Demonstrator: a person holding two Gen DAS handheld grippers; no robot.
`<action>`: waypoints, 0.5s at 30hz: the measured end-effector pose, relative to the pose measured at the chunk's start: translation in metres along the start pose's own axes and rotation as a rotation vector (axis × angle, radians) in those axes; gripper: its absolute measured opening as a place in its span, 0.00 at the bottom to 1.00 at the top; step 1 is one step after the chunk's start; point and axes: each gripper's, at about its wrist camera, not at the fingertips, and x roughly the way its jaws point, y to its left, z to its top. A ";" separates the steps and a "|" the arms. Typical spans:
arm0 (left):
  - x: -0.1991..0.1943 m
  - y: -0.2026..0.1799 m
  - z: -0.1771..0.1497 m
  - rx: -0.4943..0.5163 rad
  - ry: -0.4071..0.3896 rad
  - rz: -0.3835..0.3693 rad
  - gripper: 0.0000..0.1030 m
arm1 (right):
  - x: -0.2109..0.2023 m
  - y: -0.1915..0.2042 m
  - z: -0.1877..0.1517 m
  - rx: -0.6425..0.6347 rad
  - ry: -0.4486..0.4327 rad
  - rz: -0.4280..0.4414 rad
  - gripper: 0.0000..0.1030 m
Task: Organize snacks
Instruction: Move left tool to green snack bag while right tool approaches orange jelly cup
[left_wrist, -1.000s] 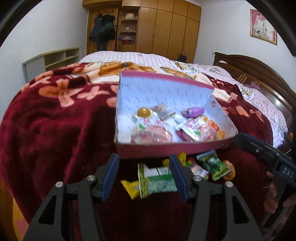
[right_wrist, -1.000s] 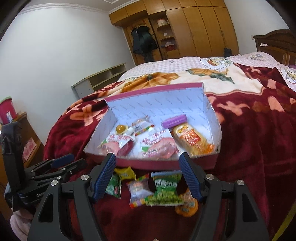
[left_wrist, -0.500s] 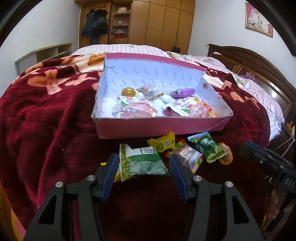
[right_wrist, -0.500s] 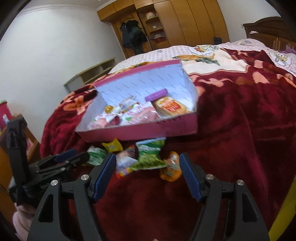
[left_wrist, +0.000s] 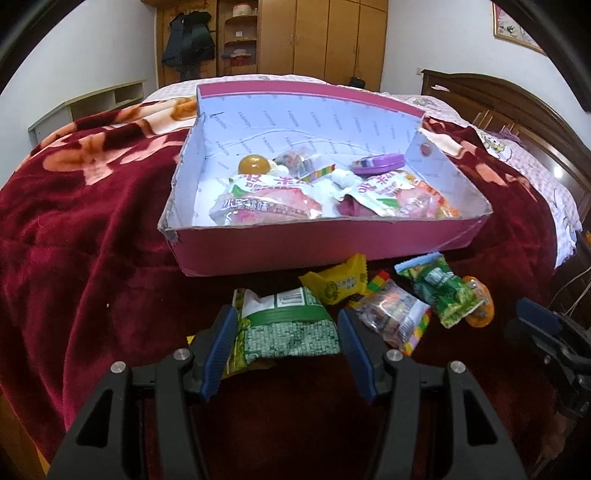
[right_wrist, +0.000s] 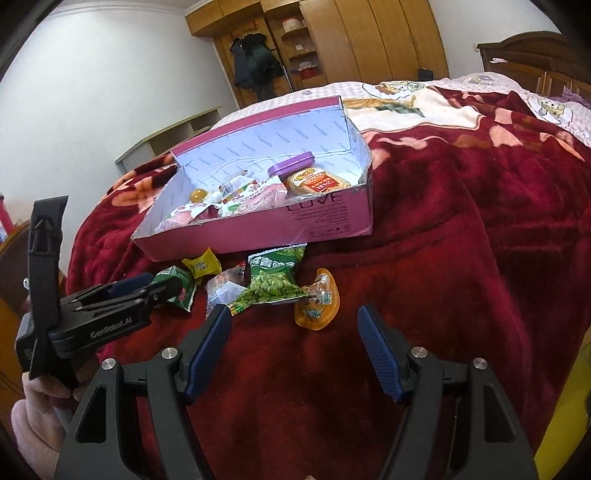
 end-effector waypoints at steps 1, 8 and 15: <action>0.002 -0.001 0.000 0.006 0.001 0.010 0.59 | 0.000 0.001 0.000 -0.004 0.000 -0.002 0.70; 0.010 -0.001 -0.005 0.012 -0.001 0.028 0.68 | 0.006 0.002 -0.002 -0.020 0.002 -0.011 0.70; 0.011 -0.004 -0.007 0.001 -0.019 0.032 0.64 | 0.011 0.004 -0.006 -0.025 0.018 -0.015 0.70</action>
